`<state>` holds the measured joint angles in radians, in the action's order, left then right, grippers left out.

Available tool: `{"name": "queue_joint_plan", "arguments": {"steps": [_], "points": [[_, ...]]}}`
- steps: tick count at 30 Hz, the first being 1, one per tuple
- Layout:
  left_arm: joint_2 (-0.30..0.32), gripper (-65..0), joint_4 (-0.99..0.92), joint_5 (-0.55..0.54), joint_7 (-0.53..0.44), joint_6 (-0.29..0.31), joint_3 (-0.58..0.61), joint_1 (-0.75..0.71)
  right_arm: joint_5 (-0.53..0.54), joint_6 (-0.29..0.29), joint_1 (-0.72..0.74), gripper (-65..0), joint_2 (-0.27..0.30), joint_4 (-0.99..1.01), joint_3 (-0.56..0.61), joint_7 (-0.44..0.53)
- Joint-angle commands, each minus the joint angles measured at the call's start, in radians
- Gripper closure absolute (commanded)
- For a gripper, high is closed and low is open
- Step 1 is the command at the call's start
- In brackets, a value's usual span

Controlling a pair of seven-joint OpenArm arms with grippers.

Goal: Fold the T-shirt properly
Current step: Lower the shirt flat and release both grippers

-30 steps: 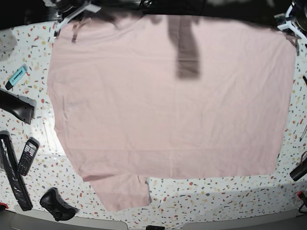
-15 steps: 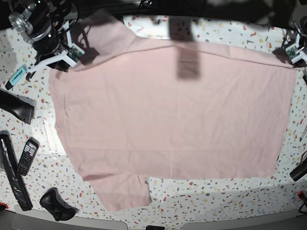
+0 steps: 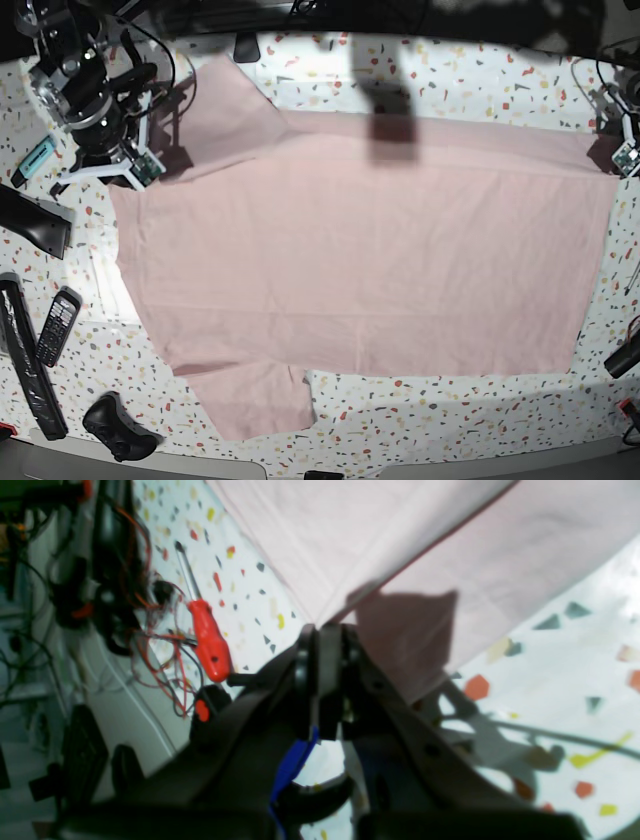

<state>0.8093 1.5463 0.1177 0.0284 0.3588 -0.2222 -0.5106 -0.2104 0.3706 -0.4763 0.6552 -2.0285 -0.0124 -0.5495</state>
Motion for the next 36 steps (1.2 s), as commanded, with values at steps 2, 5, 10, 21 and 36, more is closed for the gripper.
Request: {"name": "queue_joint_plan", "arguments": {"steps": [2,5,10,21,36], "points": [[0.002,0.0,-0.018,0.004,-0.045,-0.016,-0.013,0.026,-0.009,-0.012,0.026,0.0,0.000,0.003,-0.007,0.020],[-0.029,0.0,-0.058,0.004,-0.084,-0.013,-0.013,0.061,0.008,-0.011,0.047,0.0,-0.010,0.023,-0.007,0.022],[-0.049,0.0,-0.126,0.000,-0.105,-0.014,-0.002,0.128,0.025,-0.010,0.080,0.0,-0.022,0.067,-0.007,0.023],[-0.050,0.0,-0.240,-0.015,-0.114,-0.014,0.097,0.235,0.032,0.009,0.144,0.0,-0.054,0.140,-0.007,0.054],[-0.047,-25.4,-0.258,-0.015,-0.119,-0.014,0.100,0.250,0.032,0.010,0.144,-23.1,-0.054,0.150,-0.007,0.055]]}}
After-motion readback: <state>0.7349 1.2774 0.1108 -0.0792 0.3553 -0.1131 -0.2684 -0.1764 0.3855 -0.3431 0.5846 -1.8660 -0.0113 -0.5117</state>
